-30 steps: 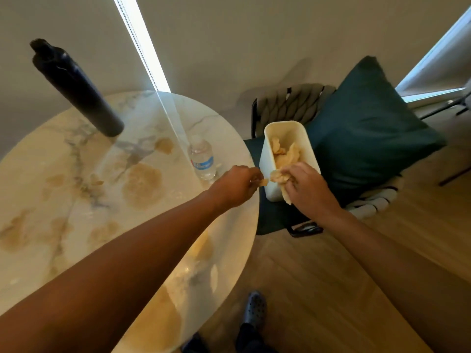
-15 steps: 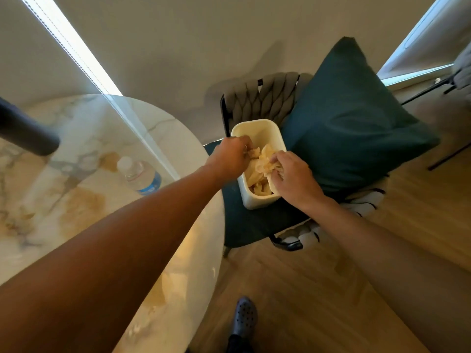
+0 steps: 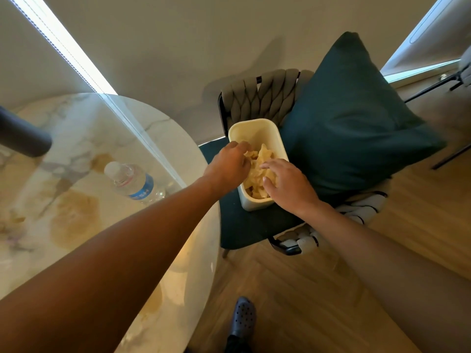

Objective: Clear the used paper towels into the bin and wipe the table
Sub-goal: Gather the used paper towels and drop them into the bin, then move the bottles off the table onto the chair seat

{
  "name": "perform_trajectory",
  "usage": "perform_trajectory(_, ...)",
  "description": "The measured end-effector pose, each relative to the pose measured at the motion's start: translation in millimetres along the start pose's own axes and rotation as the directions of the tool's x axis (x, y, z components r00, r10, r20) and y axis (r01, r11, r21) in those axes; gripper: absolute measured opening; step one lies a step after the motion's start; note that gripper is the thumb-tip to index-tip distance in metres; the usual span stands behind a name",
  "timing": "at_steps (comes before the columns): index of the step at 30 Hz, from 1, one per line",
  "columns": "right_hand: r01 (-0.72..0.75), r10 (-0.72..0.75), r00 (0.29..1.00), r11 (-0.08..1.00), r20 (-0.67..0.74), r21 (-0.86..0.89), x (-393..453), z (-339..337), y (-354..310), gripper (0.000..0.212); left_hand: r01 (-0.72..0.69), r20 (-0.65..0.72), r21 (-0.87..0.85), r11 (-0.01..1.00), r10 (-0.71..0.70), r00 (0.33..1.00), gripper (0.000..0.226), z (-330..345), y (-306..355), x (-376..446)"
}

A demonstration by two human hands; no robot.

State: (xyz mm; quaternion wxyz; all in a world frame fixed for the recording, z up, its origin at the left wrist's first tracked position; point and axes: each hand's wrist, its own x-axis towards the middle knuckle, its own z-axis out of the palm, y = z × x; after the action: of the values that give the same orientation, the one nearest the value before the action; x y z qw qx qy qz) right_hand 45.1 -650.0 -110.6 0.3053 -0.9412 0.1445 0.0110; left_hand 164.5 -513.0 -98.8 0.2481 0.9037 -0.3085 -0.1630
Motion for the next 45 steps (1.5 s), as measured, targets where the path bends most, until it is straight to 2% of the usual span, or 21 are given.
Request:
perform_trajectory(11, 0.065, -0.065, 0.998, 0.998, -0.002, 0.019, -20.5, 2.9, -40.7, 0.039, -0.013, -0.062, -0.045, 0.999, 0.010, 0.998, 0.037, -19.1, 2.6, -52.5)
perform_trajectory(16, 0.096, -0.096, 0.995, 0.995, -0.004, 0.026, -27.3, 13.3, -68.6, 0.043, 0.001, -0.106, -0.111, 0.994, -0.012, 0.994, 0.030, -40.7, 0.9, -90.3)
perform_trajectory(25, 0.141, -0.143, 0.987, 0.990, 0.075, 0.026, -36.9, 36.9, -135.6, 0.061, 0.106, -0.177, -0.123, 0.987, -0.127, 0.976, 0.029, -66.8, -50.2, -172.2)
perform_trajectory(34, 0.107, -0.110, 0.991, 0.993, 0.071, 0.053, -30.7, 67.3, -188.4, 0.075, 0.124, -0.315, -0.180, 0.976, -0.177, 0.933, 0.024, -103.4, -112.1, -215.4)
perform_trajectory(39, 0.054, -0.059, 0.996, 0.996, 0.073, 0.071, -24.0, 82.8, -199.4, 0.081, 0.163, -0.343, -0.246, 0.955, -0.243, 0.907, 0.037, -115.6, -126.0, -215.9)
perform_trajectory(45, -0.042, 0.024, 0.996, 0.974, 0.087, 0.221, -9.9, 101.1, -204.8, 0.081, 0.191, -0.340, -0.326, 0.926, -0.303, 0.890, 0.071, -125.8, -123.7, -197.2)
